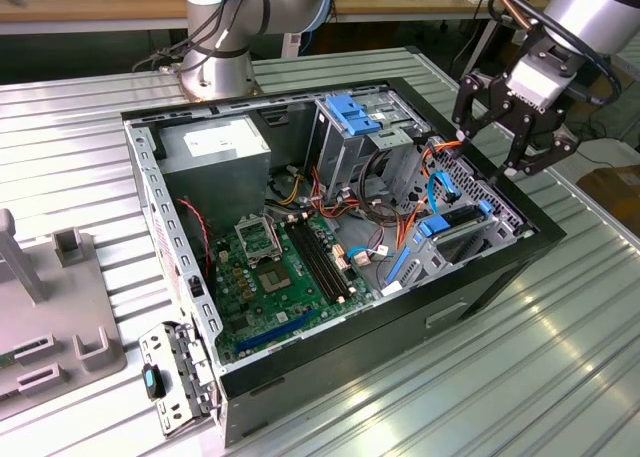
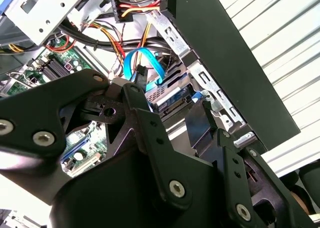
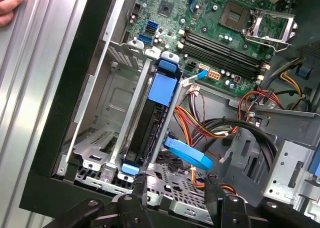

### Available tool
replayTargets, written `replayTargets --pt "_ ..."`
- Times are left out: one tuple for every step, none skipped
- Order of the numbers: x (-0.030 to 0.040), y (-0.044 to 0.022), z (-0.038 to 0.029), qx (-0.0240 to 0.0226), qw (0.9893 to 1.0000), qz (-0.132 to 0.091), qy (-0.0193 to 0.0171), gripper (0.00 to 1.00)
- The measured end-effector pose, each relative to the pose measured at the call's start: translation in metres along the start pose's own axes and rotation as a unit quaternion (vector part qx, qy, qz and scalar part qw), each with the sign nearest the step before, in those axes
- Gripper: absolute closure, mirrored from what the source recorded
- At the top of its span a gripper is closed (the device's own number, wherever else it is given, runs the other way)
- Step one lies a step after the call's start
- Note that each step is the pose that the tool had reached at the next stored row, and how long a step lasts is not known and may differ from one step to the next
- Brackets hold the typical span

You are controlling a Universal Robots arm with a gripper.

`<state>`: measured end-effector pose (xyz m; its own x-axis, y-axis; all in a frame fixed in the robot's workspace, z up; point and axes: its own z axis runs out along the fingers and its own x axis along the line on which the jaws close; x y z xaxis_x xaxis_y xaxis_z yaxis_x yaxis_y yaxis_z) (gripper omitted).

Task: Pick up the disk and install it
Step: 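Insert the first disk wire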

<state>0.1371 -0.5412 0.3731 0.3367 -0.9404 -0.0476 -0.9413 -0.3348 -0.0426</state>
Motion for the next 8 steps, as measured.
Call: replayTargets --pt "-0.0004 -0.0001 -0.0001 0.0000 1.0000 0.000 0.0001 0.42" --pt "-0.0005 -0.0002 -0.0001 0.0000 1.0000 0.000 0.0001 0.42" --pt "-0.0005 -0.0002 -0.0001 0.0000 1.0000 0.000 0.0001 0.42" --pt "-0.0005 -0.0002 -0.0001 0.0000 1.0000 0.000 0.0001 0.42" --pt "-0.0005 -0.0002 -0.0001 0.0000 1.0000 0.000 0.0001 0.42" --pt "-0.0005 -0.0002 -0.0001 0.0000 1.0000 0.000 0.0001 0.42" --pt "-0.0005 -0.0002 -0.0001 0.0000 1.0000 0.000 0.0001 0.42" --pt "-0.0005 -0.0002 -0.0001 0.0000 1.0000 0.000 0.0001 0.42"
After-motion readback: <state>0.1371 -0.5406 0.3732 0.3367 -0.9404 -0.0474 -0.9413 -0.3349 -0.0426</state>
